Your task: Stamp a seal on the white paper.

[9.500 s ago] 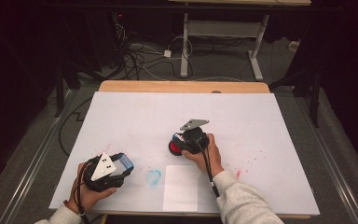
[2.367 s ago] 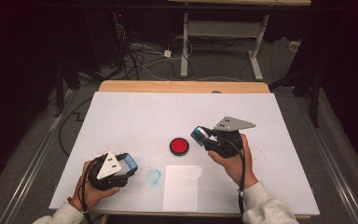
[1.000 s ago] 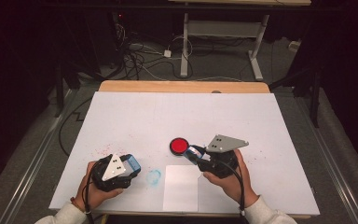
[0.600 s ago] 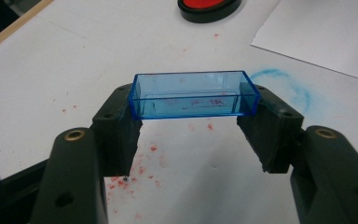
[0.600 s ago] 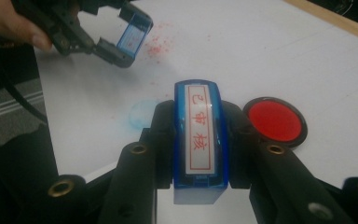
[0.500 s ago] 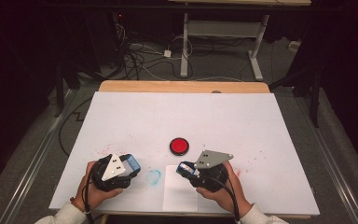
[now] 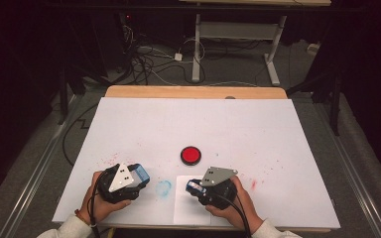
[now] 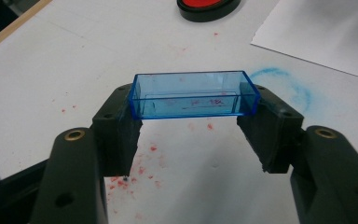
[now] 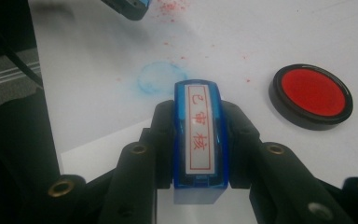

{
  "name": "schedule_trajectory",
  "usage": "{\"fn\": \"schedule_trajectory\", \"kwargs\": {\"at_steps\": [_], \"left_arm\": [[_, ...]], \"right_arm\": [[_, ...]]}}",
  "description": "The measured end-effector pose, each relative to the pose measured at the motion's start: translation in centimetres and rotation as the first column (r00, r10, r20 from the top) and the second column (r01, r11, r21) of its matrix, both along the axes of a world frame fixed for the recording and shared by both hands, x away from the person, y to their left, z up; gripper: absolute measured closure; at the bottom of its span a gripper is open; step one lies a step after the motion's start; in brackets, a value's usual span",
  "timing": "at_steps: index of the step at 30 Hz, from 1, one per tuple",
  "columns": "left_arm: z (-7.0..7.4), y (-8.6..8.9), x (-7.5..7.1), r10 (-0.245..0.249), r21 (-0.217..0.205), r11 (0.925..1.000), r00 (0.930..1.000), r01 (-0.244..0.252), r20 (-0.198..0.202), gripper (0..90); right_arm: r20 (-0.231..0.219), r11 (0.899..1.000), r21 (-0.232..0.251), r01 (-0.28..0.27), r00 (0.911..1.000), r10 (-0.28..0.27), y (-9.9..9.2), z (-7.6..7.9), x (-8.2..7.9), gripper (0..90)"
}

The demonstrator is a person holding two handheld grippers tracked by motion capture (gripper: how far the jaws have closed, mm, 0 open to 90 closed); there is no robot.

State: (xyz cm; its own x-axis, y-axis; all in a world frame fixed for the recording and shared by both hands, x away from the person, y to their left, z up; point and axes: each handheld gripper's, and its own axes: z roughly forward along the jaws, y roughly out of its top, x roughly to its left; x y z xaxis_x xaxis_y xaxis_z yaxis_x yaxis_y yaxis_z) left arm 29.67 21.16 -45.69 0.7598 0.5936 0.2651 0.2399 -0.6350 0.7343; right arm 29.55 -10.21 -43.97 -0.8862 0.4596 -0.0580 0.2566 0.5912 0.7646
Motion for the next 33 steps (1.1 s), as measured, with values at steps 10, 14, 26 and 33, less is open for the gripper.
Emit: {"fn": "schedule_trajectory", "kwargs": {"at_steps": [10,14,26,33], "left_arm": [[0.0,0.0,0.0,-0.002,0.001,1.0000,1.0000,0.002,-0.003,39.2],[0.0,-0.1,0.0,-0.003,-0.002,1.0000,1.0000,0.003,-0.003,39.2],[-0.1,-0.2,-0.1,-0.006,0.004,1.0000,1.0000,0.006,-0.005,39.2],[-0.1,-0.3,-0.1,-0.007,0.009,0.9999,1.0000,0.007,-0.007,39.1]], "right_arm": [[-0.013,0.998,-0.058,-0.024,0.9996,0.024,0.9,-1.5,-0.2,69.6],[-0.023,0.998,-0.051,-0.025,0.9995,0.023,0.7,-2.2,0.0,69.9],[-0.012,0.998,-0.052,-0.046,0.9989,0.046,0.6,-2.4,0.0,70.1],[-0.024,0.998,-0.052,-0.042,0.9989,0.041,0.7,-2.4,0.1,70.2]]}}
